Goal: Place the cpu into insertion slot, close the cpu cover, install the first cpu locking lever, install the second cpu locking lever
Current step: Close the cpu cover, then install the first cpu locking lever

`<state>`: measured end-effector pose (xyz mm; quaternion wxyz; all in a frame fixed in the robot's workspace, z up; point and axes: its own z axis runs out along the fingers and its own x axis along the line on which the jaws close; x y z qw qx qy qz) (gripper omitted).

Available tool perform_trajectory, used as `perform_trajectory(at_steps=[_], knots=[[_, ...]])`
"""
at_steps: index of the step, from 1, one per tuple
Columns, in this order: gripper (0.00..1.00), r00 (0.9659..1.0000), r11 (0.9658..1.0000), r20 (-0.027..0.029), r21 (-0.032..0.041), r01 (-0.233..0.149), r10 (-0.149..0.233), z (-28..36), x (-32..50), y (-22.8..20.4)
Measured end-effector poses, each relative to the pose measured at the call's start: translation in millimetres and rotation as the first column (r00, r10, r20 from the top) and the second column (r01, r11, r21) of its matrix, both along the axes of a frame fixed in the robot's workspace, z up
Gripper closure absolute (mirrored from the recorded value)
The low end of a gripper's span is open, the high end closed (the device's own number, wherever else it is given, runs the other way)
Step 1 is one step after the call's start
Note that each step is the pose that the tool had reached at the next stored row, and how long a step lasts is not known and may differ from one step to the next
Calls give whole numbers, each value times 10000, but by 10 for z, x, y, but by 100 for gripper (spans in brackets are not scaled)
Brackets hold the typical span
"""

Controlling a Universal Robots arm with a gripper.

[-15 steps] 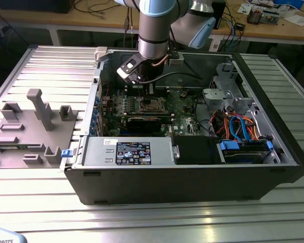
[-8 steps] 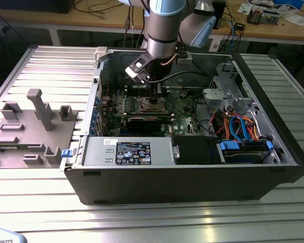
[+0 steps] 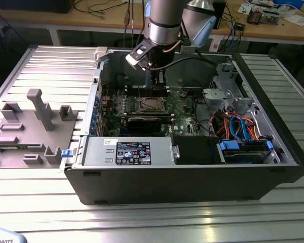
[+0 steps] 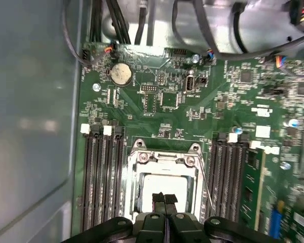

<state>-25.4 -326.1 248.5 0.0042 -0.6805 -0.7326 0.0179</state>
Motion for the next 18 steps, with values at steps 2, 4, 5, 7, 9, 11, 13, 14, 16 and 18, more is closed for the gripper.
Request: perform_trajectory(at_steps=[2, 4, 5, 7, 9, 11, 13, 14, 16, 18], knots=[[89, 10000, 10000, 0, 1, 0, 0, 46, 0, 0], [89, 10000, 10000, 1, 2, 1, -1, 58, 0, 0], [89, 10000, 10000, 2, 3, 0, 0, 58, 0, 0], [89, 10000, 10000, 0, 1, 0, 0, 58, 0, 0], [89, 10000, 10000, 1, 2, 0, 0, 59, 0, 0], [89, 10000, 10000, 0, 2, 0, 0, 59, 0, 0], [89, 10000, 10000, 0, 3, 0, 0, 59, 0, 0], [89, 10000, 10000, 0, 3, -1, 1, 59, 0, 0], [89, 9999, 9999, 0, 3, -142, 142, 59, 0, 0], [89, 9996, 9996, 0, 2, -300, 300, 60, 0, 0]])
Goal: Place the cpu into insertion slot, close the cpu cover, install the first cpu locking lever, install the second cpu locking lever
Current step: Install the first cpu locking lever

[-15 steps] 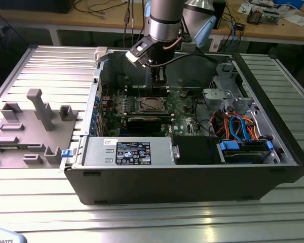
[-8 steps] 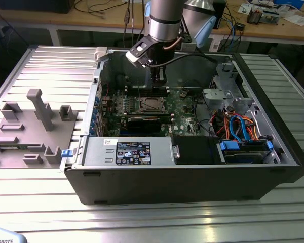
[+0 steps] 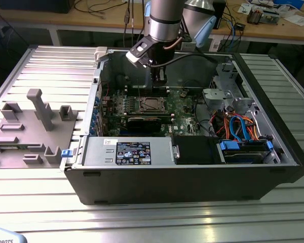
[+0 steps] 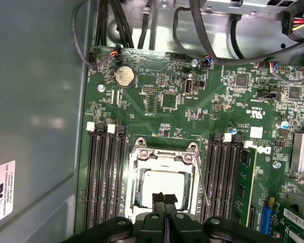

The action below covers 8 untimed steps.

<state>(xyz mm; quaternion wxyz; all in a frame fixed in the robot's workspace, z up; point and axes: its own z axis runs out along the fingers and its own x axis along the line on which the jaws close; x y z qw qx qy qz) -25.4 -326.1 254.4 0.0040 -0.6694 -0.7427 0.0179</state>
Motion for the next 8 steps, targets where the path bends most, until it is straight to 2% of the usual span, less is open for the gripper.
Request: perform_trajectory(at_steps=[8], knots=[[89, 9983, 9983, 0, 1, -589, 589, 0, 0, 0]])
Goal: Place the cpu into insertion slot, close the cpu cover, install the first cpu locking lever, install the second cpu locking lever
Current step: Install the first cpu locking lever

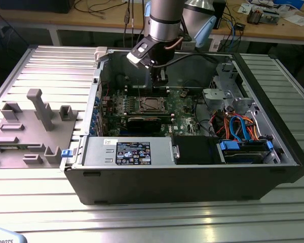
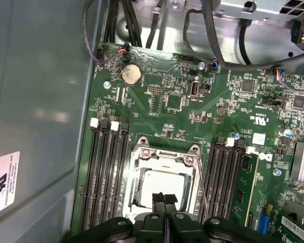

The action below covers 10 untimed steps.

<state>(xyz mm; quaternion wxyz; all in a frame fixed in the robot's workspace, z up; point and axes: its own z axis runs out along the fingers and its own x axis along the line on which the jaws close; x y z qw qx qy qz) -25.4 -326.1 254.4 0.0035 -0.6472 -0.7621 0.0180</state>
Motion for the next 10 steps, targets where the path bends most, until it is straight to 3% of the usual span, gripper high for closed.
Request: perform_trajectory(at_steps=[10], knots=[[89, 9984, 9984, 0, 0, -568, 568, 0, 0, 0]])
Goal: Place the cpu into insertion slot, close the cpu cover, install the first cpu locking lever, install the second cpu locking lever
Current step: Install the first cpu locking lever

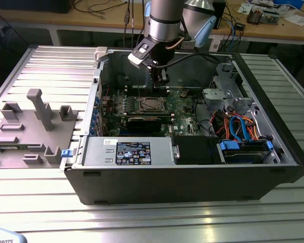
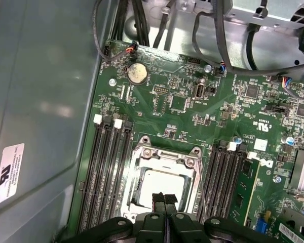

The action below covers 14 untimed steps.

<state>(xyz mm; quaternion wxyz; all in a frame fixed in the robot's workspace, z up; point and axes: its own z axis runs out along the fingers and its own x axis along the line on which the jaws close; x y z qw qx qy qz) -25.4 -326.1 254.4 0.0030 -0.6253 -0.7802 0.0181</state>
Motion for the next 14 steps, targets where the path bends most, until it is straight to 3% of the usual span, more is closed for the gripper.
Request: perform_trajectory(at_steps=[14], knots=[[89, 9971, 9971, -1, -1, -757, 757, 0, 0, 0]])
